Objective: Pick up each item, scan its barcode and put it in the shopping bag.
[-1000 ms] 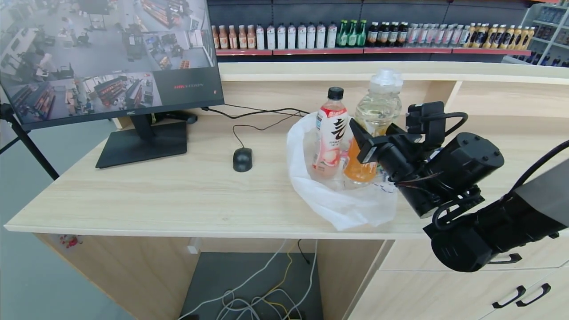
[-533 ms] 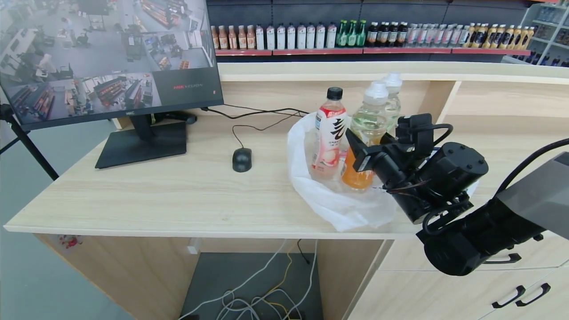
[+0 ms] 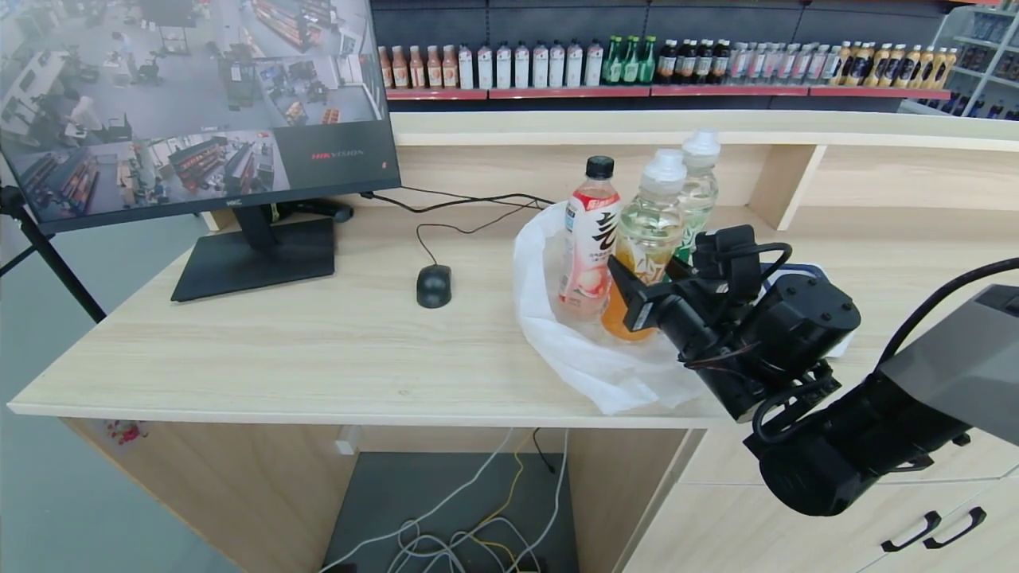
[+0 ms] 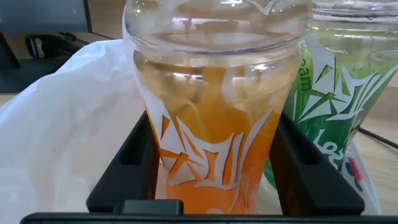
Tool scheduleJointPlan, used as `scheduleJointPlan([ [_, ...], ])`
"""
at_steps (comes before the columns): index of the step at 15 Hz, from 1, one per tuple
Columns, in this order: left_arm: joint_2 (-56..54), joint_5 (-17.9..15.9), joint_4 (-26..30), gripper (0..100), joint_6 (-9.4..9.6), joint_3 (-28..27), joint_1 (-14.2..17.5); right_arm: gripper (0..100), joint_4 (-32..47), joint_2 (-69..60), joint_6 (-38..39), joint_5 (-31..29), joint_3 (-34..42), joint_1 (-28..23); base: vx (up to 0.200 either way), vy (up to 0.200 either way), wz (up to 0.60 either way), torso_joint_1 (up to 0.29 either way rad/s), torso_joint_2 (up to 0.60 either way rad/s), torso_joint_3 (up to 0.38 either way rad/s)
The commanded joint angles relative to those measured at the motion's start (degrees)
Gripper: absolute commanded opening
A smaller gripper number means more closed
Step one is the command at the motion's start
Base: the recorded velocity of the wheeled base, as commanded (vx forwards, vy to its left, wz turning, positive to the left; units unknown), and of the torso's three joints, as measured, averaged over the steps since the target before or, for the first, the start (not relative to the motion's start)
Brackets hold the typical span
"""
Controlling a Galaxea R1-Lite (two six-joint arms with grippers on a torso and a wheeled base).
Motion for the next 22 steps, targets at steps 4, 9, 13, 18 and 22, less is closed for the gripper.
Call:
scheduleJointPlan([
  [4,0.0,0.02,-0.01,100,-0.04,-0.01,0.01,0,-0.03,-0.54,-0.01,-0.06,0.54,-0.05,0.0,0.0,0.0,0.0,0.0,0.0],
  [9,0.0,0.02,-0.01,100,-0.04,0.07,0.01,0,-0.03,-0.71,0.34,-0.24,0.62,-0.4,0.0,0.0,0.0,0.0,0.0,0.0],
  [13,0.0,0.02,-0.01,100,-0.04,-0.01,0.01,100,-0.03,-3.09,1.39,-0.15,2.73,0.03,0.0,0.0,0.0,0.0,0.0,0.0],
  [18,0.0,0.02,-0.01,100,0.05,-0.01,0.01,100,-0.03,-15.3,1.22,-0.15,15.39,-0.14,0.0,0.0,0.0,0.0,0.0,0.0],
  [22,0.0,0.02,-0.01,100,-0.04,-0.01,0.01,100,-0.03,-30.6,1.13,-0.24,31.21,-1.28,0.0,0.0,0.0,0.0,0.0,0.0],
])
